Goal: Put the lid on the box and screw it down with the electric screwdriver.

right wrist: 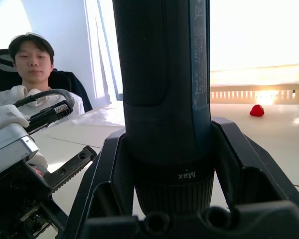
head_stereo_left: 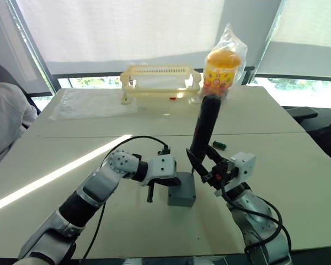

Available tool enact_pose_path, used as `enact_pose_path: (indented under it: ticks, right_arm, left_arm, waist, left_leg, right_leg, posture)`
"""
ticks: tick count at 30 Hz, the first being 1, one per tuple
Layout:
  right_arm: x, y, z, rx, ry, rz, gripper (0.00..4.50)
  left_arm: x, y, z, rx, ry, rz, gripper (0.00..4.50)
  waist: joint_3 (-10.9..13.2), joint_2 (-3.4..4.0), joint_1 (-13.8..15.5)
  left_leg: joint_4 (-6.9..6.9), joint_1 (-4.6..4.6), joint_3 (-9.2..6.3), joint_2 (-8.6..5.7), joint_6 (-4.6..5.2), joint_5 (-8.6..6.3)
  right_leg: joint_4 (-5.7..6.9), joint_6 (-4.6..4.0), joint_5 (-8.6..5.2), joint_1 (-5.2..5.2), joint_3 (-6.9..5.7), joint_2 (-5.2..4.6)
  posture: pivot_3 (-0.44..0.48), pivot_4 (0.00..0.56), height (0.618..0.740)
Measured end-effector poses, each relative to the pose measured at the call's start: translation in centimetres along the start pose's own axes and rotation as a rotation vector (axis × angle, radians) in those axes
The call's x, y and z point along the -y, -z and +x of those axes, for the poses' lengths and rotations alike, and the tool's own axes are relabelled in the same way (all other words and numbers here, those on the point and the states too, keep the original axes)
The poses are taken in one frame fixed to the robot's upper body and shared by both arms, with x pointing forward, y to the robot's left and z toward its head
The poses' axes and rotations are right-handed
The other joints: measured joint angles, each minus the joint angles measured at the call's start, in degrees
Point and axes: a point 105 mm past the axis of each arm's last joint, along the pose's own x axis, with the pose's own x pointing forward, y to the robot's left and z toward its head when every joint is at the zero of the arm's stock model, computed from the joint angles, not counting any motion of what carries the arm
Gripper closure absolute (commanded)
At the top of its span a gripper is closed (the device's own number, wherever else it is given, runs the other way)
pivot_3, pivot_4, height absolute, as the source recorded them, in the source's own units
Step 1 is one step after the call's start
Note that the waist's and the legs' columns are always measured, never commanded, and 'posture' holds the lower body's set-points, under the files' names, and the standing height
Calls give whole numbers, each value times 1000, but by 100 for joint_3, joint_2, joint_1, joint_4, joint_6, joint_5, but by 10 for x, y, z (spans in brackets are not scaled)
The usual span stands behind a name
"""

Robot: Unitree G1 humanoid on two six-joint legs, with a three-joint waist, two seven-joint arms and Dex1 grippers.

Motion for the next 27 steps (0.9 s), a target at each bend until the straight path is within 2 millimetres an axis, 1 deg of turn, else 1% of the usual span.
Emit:
enact_pose_path:
  ticks: [9,20,27]
  right_arm:
    - [0,1,0,-2,-3,-3,2711]
    - [-2,3,0,-12,-31,-49,2711]
    - [-2,4,0,-12,-31,-49,2711]
  left_arm:
    - [0,0,0,0,0,-1,4500]
    - [0,0,1,-1,2,-1,4500]
    - [1,0,1,-1,3,0,4500]
  waist:
    - [-1,-2,1]
    - [-5,-8,3]
    - [-5,-7,2]
  left_leg:
    - [-2,0,-4,5,0,-1]
    - [-5,-2,-27,10,-2,-2]
    - [-12,-5,-37,12,-3,-2]
  right_leg:
    - [-2,0,-1,0,0,-4]
    - [-9,0,-2,0,0,-9]
    - [-40,0,-3,2,-1,-12]
  posture:
    - [0,150,740]
    - [0,150,740]
    - [0,150,740]
